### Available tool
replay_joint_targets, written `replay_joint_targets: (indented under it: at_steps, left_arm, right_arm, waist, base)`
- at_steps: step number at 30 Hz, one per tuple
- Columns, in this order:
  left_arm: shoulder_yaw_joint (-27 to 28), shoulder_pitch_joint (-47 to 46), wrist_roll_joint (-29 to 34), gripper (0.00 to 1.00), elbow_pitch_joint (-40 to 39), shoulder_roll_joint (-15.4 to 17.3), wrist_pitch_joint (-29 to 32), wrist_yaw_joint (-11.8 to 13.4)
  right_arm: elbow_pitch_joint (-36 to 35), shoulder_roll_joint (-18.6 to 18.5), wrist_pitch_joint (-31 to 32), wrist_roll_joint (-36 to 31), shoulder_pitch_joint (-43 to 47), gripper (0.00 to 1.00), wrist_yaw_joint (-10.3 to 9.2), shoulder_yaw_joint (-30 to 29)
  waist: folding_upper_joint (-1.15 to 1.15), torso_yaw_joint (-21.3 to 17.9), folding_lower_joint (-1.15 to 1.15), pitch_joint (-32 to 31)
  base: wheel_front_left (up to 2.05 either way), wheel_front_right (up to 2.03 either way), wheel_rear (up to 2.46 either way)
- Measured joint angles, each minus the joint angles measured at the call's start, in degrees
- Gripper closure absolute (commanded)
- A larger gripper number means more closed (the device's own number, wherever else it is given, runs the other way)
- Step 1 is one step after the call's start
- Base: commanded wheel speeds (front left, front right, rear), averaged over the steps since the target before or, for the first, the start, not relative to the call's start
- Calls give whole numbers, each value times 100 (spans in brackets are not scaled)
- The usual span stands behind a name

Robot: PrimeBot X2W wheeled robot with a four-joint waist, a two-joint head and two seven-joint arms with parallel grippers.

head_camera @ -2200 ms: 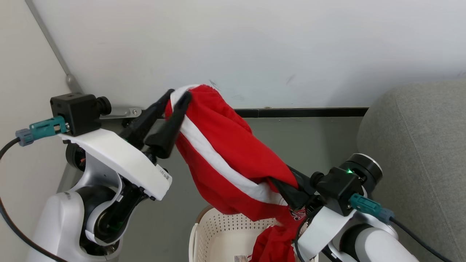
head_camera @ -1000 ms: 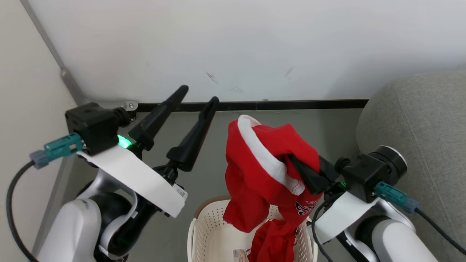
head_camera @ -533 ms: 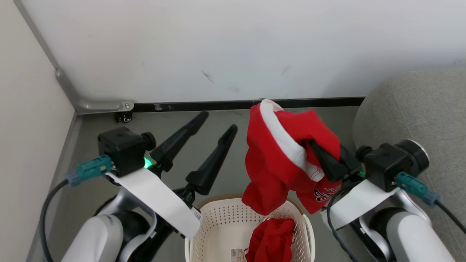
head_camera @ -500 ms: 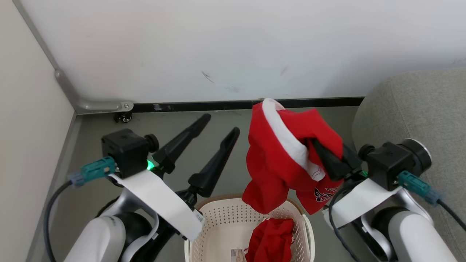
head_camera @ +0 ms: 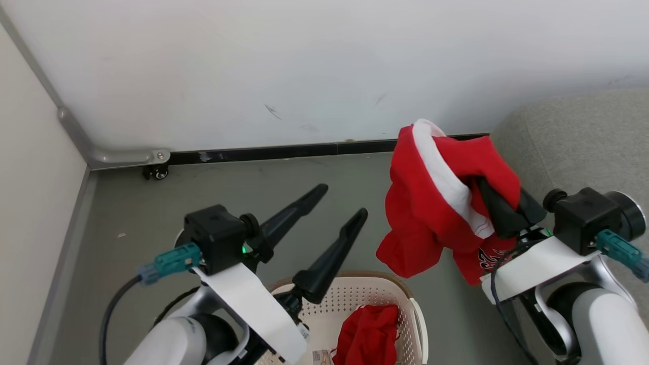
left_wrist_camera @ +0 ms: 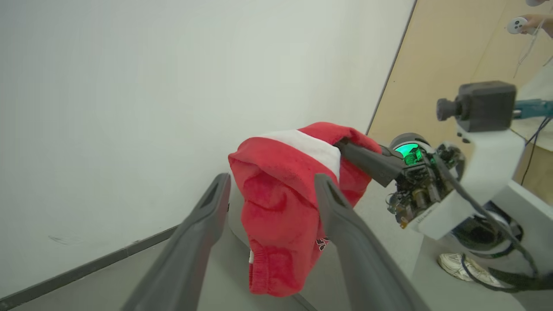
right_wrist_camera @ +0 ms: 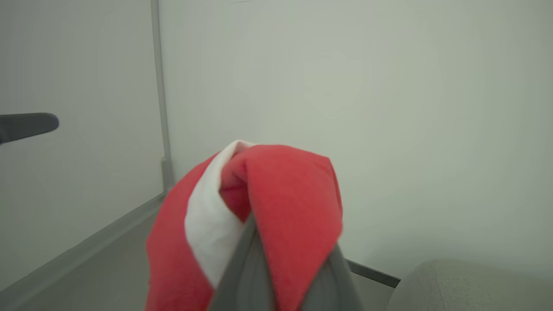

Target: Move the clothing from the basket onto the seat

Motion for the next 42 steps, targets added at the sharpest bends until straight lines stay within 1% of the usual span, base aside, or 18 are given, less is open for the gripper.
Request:
replay_joint_targets:
  at_steps: [5,18,26,35,42]
  left_arm:
    - [-252,-1,44,0,2,56,-152,-1]
    - [-656,-8,199,0,94,198,-556,-1]
    - [-758,-13,226,0,142,267,-902,-1]
    - [-1131,-29,318,0,211,379,-1129,-4]
    - [-1258,-126,460,0,200,407,-1494,-5]
  right_arm:
    - [-45,4,-1,-40,-1,100,0,-191]
    - [-110,35,0,-110,-5,100,0,-397]
    - [-200,78,1,-193,-3,100,0,-588]
    - [-300,155,1,-245,13,100,0,-914]
    - [-372,196,1,-253,81,100,0,-1096]
  waist:
    - [0,-114,0,-6]
    - [0,-380,0,18]
    - [0,-575,0,46]
    - [0,-825,0,98]
    - [0,-1042,0,151]
  base:
    - [0,0,0]
    - [0,0,0]
    - [0,0,0]
    - [0,0,0]
    - [0,0,0]
